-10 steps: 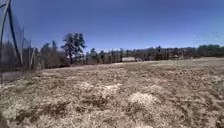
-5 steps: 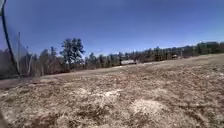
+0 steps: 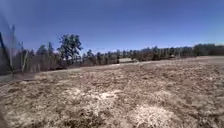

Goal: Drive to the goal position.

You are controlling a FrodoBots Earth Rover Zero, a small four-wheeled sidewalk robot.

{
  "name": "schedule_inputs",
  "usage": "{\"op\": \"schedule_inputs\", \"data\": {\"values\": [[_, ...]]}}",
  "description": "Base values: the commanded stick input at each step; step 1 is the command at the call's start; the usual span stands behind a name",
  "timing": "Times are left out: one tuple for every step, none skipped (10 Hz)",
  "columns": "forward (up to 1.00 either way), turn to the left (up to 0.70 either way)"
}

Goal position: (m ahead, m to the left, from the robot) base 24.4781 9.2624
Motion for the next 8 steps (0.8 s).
{"op": "schedule_inputs", "data": {"values": [[0.7, 0.0], [0.7, 0.0], [0.7, 0.0], [0.7, 0.0], [0.7, 0.0], [0.7, 0.0], [0.7, 0.0], [0.7, 0.0]]}}
